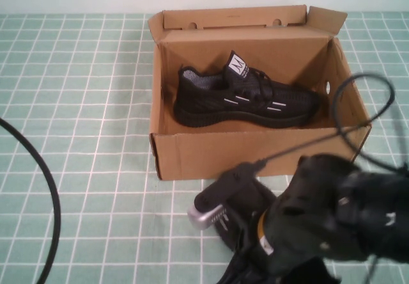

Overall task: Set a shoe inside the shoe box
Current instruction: Pick up the shoe from the table, then hand over the shoe

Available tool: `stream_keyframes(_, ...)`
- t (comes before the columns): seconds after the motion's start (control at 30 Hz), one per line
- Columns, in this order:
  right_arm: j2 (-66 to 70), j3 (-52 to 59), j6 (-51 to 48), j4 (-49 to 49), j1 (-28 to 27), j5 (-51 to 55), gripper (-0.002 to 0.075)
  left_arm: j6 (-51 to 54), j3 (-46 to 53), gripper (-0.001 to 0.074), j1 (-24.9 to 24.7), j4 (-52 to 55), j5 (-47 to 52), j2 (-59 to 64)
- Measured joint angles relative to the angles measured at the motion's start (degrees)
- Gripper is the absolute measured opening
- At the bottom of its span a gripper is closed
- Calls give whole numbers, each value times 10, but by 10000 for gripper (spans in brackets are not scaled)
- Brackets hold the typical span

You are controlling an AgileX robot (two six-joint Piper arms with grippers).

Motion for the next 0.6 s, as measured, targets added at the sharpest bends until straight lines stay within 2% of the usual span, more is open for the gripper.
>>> stream_keyframes(0.2, -57, -60, -89, 8, 0, 71, 2, 0, 0, -4, 0, -60, 11, 0)
stream_keyframes(0.4, -100, -152, -223, 12, 0, 149, 2, 0, 0, -4, 0, -77, 16, 0)
stream_keyframes(0.6, -114, -237, -307, -23, 1, 187, 1, 6, 0, -4, 0, -97, 16, 8)
